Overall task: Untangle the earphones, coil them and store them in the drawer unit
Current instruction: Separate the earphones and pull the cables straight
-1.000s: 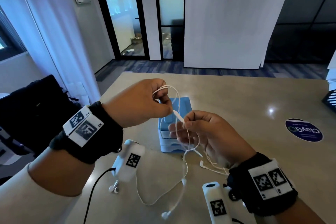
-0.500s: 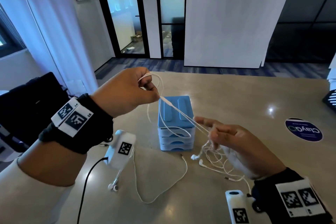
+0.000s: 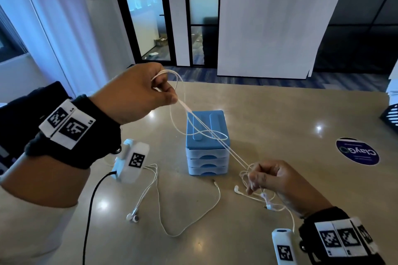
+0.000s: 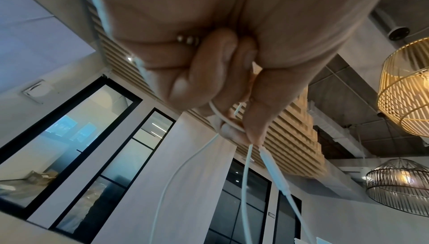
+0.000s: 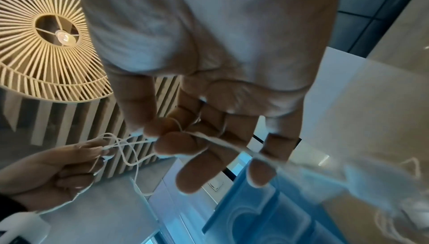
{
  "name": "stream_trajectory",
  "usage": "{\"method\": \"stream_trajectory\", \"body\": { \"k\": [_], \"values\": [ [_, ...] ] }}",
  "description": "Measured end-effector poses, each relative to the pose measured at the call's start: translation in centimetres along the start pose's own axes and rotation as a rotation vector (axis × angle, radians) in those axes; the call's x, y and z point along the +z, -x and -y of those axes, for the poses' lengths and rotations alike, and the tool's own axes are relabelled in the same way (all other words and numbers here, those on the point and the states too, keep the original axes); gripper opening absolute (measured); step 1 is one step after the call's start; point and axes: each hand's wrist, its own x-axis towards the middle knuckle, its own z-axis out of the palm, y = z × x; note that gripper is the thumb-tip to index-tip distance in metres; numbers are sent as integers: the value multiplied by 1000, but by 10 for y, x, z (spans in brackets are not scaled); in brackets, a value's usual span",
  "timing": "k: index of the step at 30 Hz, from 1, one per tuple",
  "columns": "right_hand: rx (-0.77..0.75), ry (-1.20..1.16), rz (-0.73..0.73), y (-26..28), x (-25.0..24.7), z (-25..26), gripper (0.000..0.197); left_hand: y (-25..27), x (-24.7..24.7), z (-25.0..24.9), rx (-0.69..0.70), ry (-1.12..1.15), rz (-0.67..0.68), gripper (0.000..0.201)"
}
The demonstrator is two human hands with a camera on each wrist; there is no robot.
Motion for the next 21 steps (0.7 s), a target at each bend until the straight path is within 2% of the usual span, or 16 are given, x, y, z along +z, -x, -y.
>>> {"method": "stream_trajectory", "body": {
  "k": [4, 8, 12, 16, 21],
  "values": [
    [-1, 99, 3, -3, 1, -10, 31, 2, -11, -7, 19, -16, -40, 36],
    [-7, 217, -21, -5, 3, -15, 18, 4, -28, -26, 78, -103, -99, 42],
    [-24, 255, -19, -6, 12, -19, 14, 3, -40, -38, 84, -155, -170, 39],
    [20, 299, 3, -8, 17, -31, 26, 1, -43, -38, 97, -40, -189, 43],
    [80, 398, 52, -4, 19, -44, 23, -2, -30, -30, 51, 197, -134, 46]
  ]
}}
